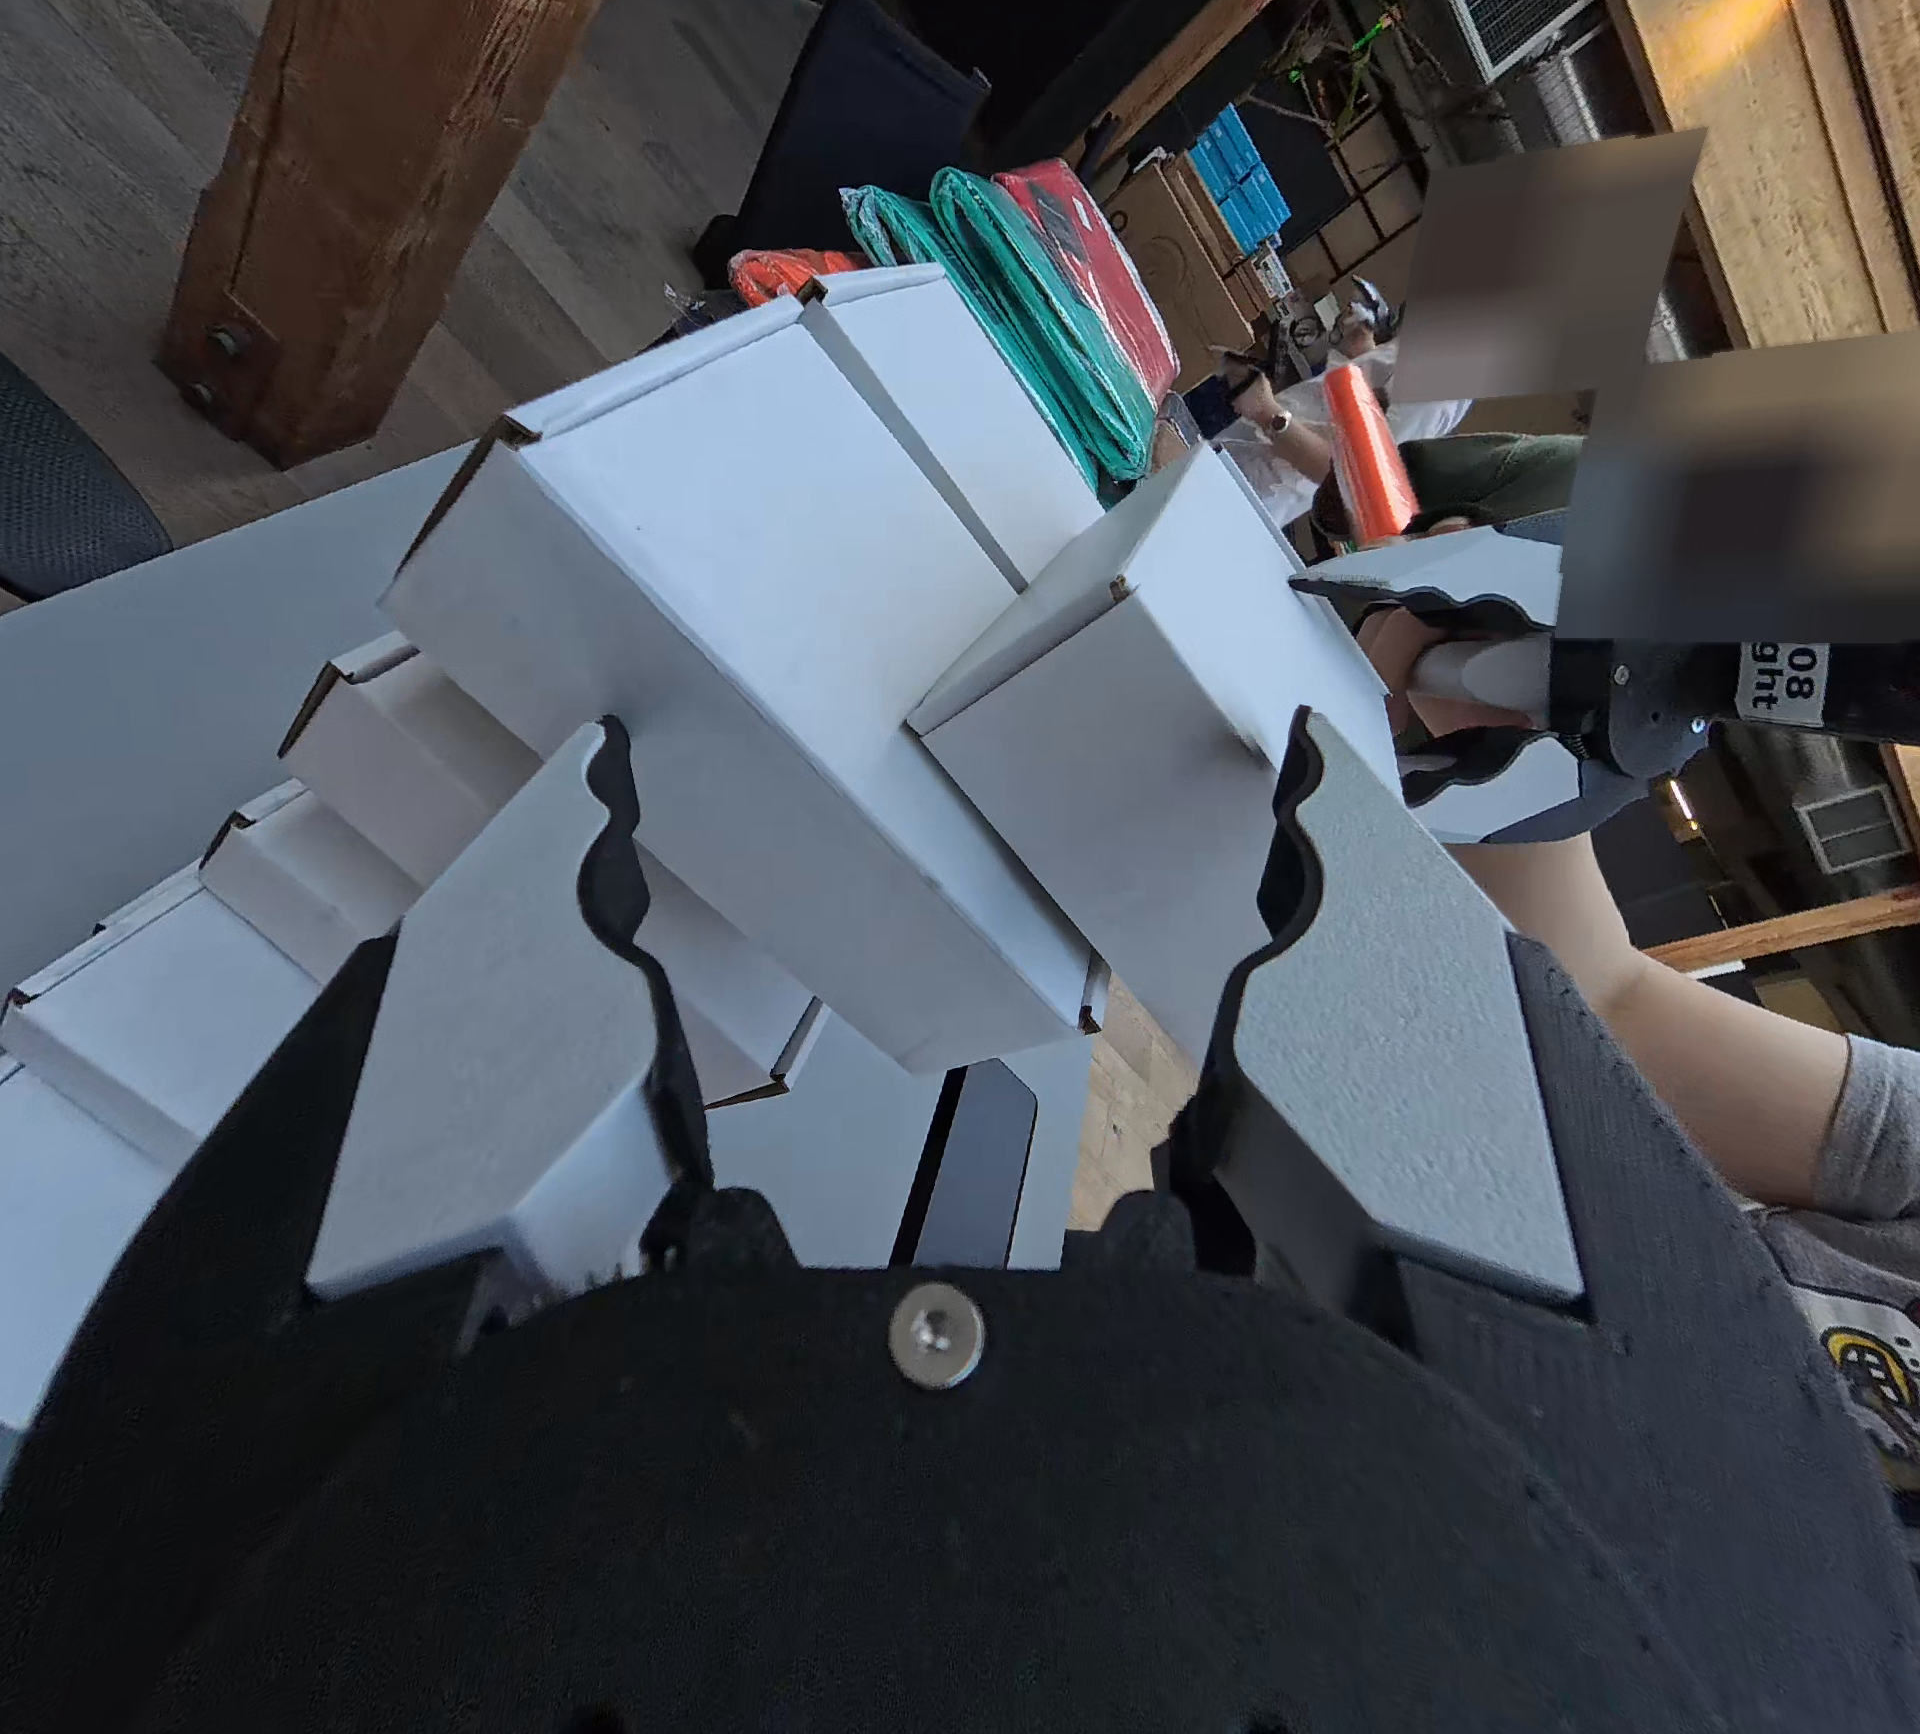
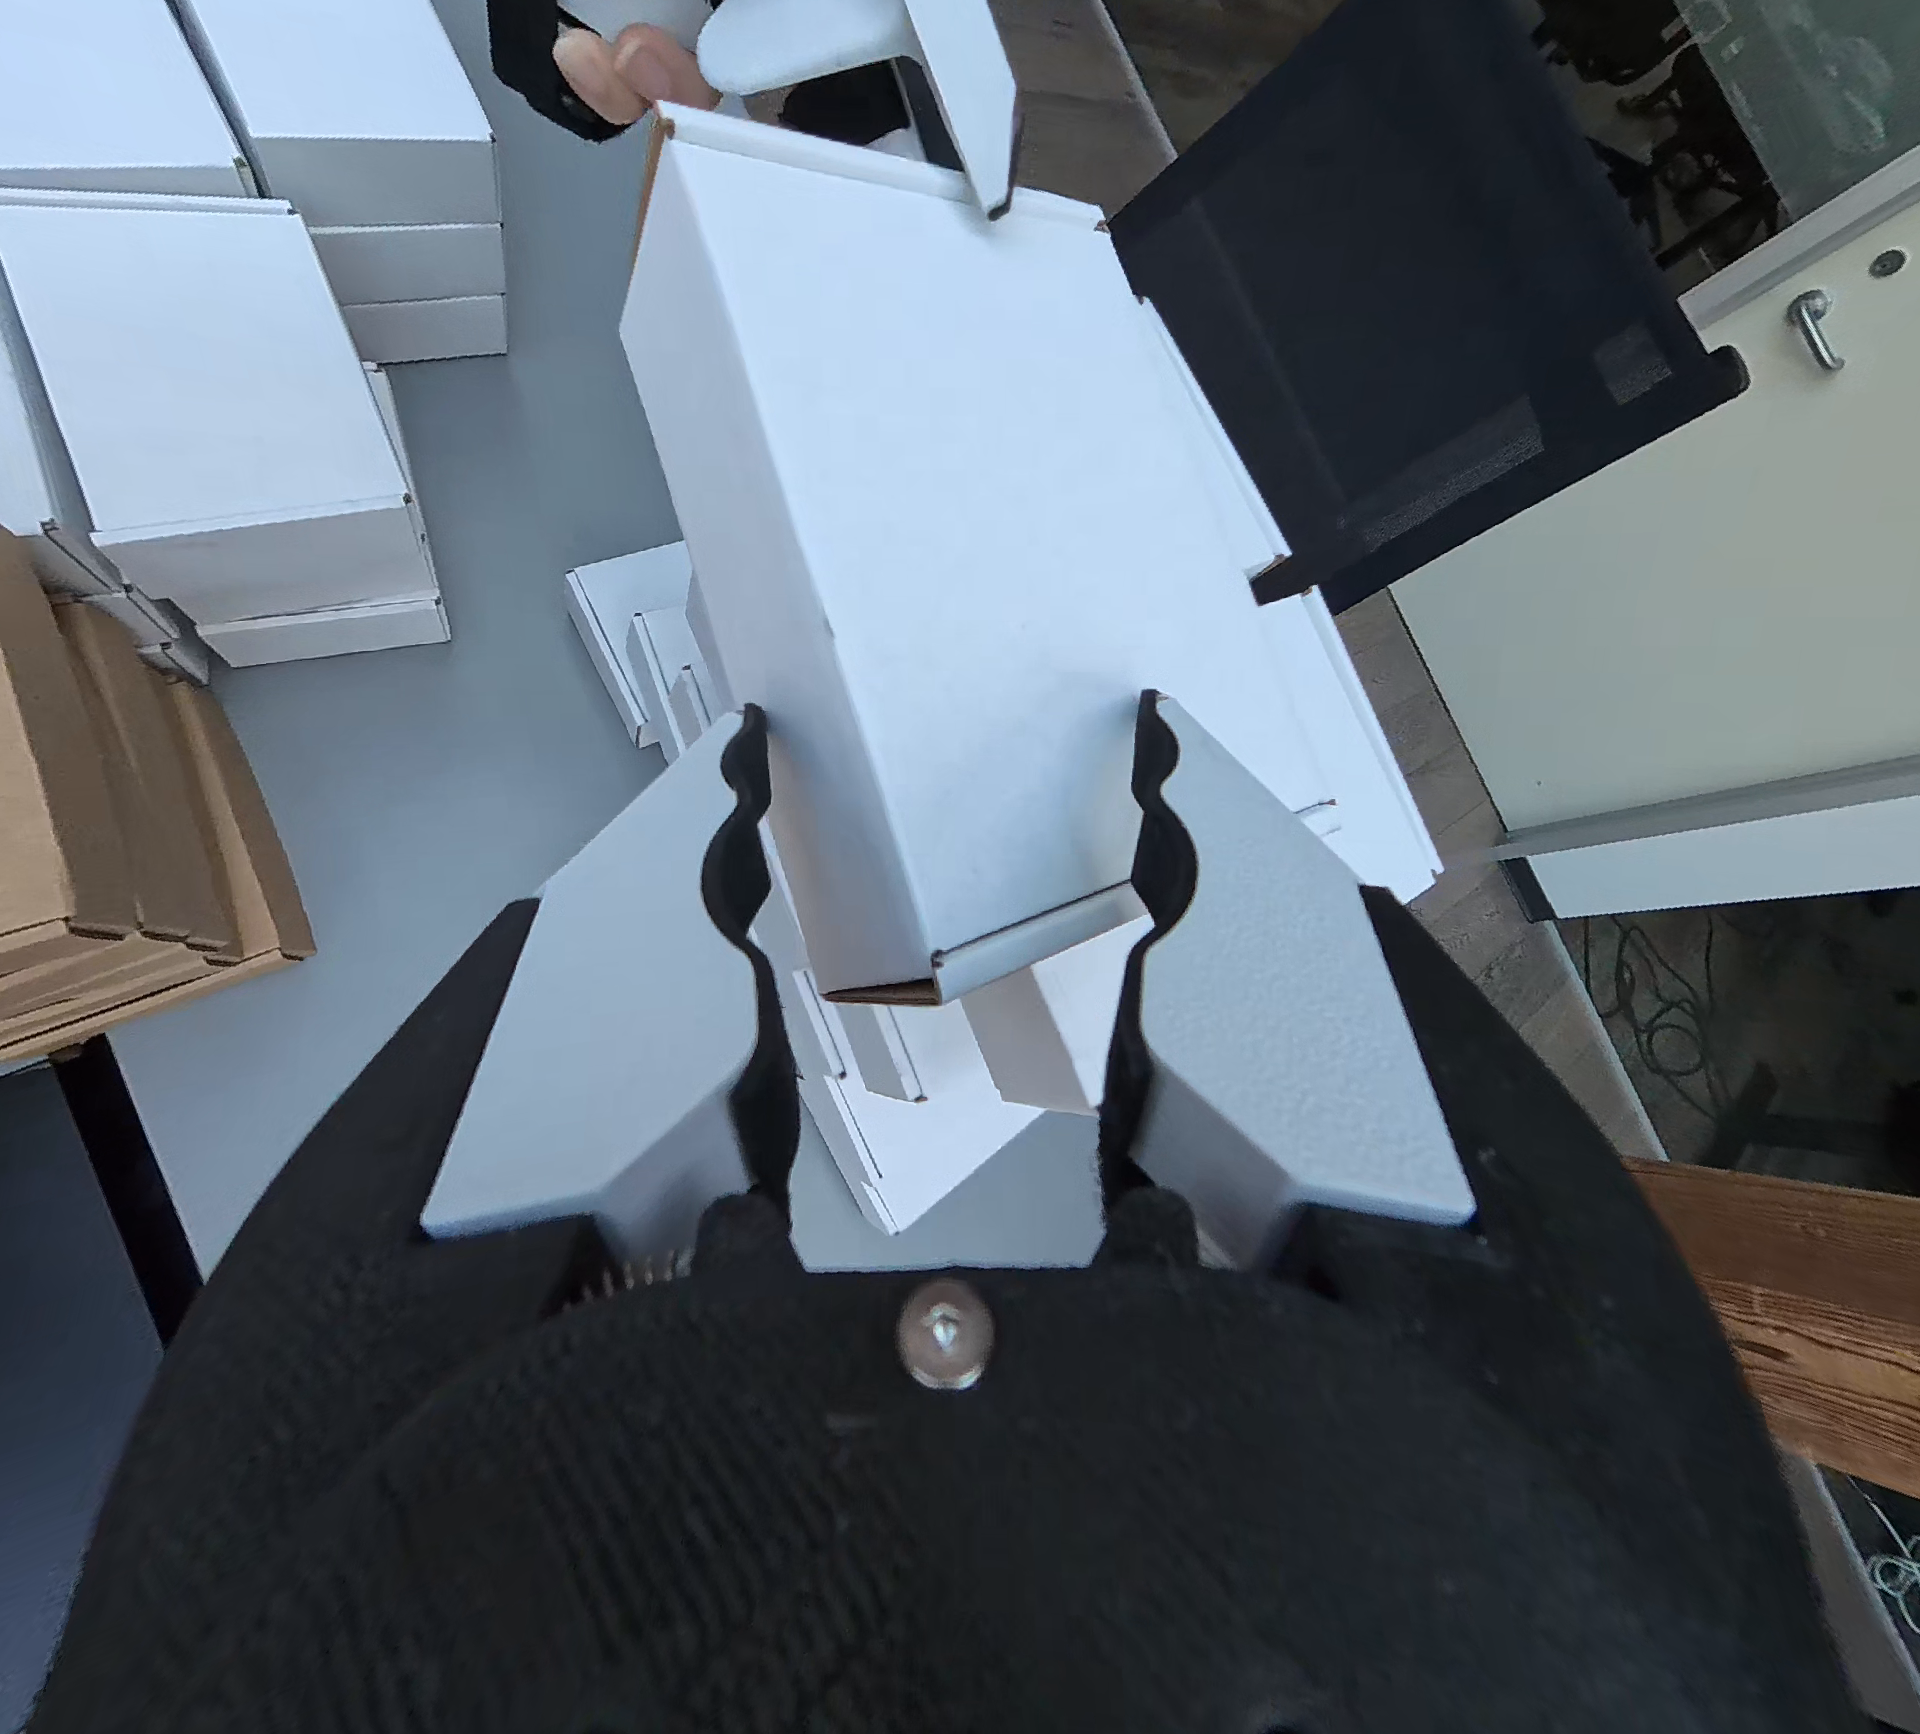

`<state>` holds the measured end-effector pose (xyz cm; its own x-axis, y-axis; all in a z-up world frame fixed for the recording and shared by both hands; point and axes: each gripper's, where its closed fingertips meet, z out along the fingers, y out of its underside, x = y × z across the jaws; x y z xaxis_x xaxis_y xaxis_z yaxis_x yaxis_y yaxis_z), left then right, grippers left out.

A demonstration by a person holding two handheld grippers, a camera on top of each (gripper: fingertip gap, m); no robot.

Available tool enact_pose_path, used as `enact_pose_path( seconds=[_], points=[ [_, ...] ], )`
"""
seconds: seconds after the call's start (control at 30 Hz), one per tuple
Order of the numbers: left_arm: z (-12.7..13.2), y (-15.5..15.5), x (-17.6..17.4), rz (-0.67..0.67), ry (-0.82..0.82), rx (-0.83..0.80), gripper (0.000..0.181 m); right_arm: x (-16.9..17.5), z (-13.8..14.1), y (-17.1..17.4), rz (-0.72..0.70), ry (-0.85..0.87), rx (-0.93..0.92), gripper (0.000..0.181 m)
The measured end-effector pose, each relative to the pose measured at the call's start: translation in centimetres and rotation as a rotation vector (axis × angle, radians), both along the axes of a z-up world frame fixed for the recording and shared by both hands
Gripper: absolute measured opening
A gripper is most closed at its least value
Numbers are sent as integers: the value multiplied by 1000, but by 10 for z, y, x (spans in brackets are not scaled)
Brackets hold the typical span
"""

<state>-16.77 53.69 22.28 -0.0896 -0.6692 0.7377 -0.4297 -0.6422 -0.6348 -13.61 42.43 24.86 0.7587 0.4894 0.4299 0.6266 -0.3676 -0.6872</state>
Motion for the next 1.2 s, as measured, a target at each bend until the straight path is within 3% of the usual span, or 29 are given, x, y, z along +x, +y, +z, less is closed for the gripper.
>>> enact_pose_path(
  seconds=[0.37,0.43,0.53,0.63,0.7,0.8,0.9,0.97,1.2],
  points=[
    [-1,-6,0,-15,20,46,128,11,-2,18,20,-28,-9,72],
    [-1,-6,0,-13,22,43,127,13,-1,16,6,-13,-5,89],
    [-3,-6,0,1,30,40,128,13,16,2,6,111,67,98],
    [-5,-6,-1,6,38,33,126,45,32,-12,-80,279,160,102],
    [-6,-6,-1,11,44,36,125,72,20,-14,-135,395,142,105],
    [-5,-6,1,15,48,29,125,84,-21,-14,-161,543,-22,113],
    [-3,-7,5,17,57,42,125,82,-44,-13,-165,531,-80,109],
    [-1,-9,8,17,68,59,127,70,-48,-15,-119,544,-108,99],
    [-7,-15,15,54,169,166,133,65,-50,-15,-110,468,-109,104]
  ],
)
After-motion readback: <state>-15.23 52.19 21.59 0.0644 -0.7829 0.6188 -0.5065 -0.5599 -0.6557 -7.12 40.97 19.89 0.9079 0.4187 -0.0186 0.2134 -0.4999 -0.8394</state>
